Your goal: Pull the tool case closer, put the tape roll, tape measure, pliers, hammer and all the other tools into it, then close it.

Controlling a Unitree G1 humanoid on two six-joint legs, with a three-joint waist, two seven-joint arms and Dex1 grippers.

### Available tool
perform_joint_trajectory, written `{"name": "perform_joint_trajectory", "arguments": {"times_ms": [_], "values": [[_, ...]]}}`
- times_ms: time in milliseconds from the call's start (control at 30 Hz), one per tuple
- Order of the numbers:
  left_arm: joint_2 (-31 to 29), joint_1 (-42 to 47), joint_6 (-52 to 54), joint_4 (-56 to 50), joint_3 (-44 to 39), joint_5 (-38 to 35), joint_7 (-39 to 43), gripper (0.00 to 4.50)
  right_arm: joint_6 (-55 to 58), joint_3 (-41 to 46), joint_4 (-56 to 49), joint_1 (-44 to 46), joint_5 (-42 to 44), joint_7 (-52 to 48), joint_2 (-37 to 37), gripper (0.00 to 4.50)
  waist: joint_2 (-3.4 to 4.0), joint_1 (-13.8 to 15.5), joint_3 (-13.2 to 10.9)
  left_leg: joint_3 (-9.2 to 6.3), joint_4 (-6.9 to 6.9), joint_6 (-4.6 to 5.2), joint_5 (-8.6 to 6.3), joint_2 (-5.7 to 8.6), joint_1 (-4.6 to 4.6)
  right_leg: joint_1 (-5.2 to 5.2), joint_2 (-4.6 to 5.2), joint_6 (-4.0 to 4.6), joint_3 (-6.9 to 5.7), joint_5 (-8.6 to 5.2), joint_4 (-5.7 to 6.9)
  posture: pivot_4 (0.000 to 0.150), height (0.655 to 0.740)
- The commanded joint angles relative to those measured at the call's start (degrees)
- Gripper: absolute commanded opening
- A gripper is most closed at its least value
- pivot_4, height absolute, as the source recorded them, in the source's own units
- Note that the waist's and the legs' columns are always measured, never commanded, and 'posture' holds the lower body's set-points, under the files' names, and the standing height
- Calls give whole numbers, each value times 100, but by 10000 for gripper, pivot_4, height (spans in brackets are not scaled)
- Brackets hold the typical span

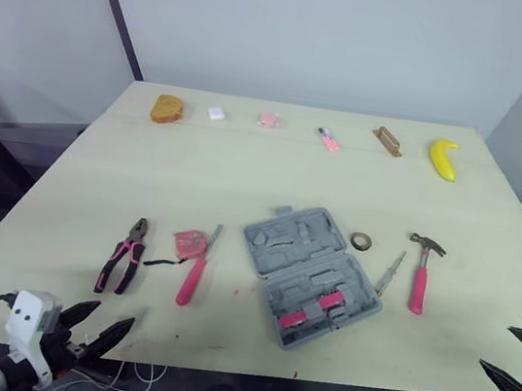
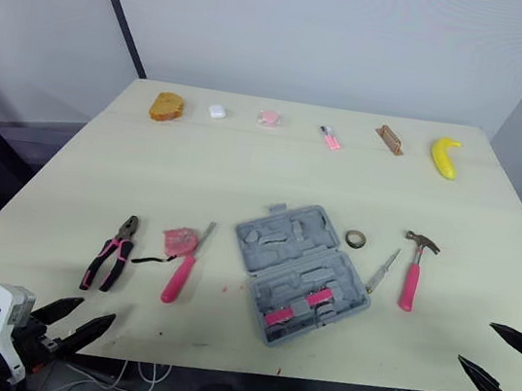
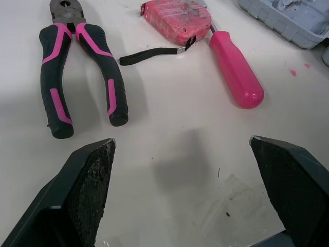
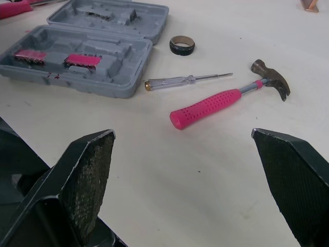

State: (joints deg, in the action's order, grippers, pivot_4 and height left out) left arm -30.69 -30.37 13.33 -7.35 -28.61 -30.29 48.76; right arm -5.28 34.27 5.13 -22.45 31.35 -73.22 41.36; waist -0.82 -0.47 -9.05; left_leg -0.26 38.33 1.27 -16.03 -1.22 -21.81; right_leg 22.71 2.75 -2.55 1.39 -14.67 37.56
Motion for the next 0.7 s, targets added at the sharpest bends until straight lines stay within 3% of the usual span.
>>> {"name": "perform_joint_trajectory", "arguments": {"times_ms": [33,300,367,500,533,567,600,667,700], "values": [[-43,230,213,-475,146,-214,-44,44525,168,-20,-391,208,157,323,-20,45000,0,1,0,0,0,0,0,0,0,0,0,0,0,0,0,1500,7400],[-155,1412,856,-1693,1076,-447,-267,44525,2168,-1241,-2131,1595,-128,2312,75,45000,5,2,3,-1,4,-1,0,1,0,2,-1,-6,5,7,13,1500,7400],[-306,1611,1004,-1826,1341,-305,-271,44525,2723,-1636,-2120,2111,-288,2554,248,45000,6,-21,-2,-6,-2,-1,-1,3,-10,12,-5,-20,3,14,10,1500,7400],[-707,2415,1673,-1770,2115,-215,-161,44525,3490,-2735,-1241,3952,-549,2382,303,45000,25,-31,-27,-2,2,1,2,13,-10,16,-6,-18,6,16,12,1500,7400],[-749,2561,1738,-1666,2268,-166,-123,44869,3608,-2969,-915,4320,-722,2377,293,42519,21,-32,-23,-6,2,1,2,17,-11,16,-6,-15,5,14,13,1500,7400],[-758,2693,1622,-1479,2455,-60,35,40754,3576,-3320,-578,4679,-966,2209,293,38860,22,-31,-24,-4,3,1,2,22,6,0,-10,-19,3,15,15,1500,7400],[-761,2795,1532,-1303,2606,37,134,40754,3467,-3609,-303,4944,-1195,2085,282,38860,22,-31,-24,-6,3,1,2,25,1,6,-10,-19,3,16,15,1500,7400],[-744,2997,1326,-885,2866,320,244,32406,3239,-4151,127,5400,-1643,1900,192,28374,23,-19,-26,-11,1,2,2,29,-11,13,-10,-20,-4,17,14,1500,7400],[-716,3086,1306,-704,2926,400,223,30761,3157,-4363,265,5561,-1799,1796,147,26652,23,-17,-26,-12,1,1,2,29,-13,14,-10,-20,-6,17,13,1500,7400]]}}
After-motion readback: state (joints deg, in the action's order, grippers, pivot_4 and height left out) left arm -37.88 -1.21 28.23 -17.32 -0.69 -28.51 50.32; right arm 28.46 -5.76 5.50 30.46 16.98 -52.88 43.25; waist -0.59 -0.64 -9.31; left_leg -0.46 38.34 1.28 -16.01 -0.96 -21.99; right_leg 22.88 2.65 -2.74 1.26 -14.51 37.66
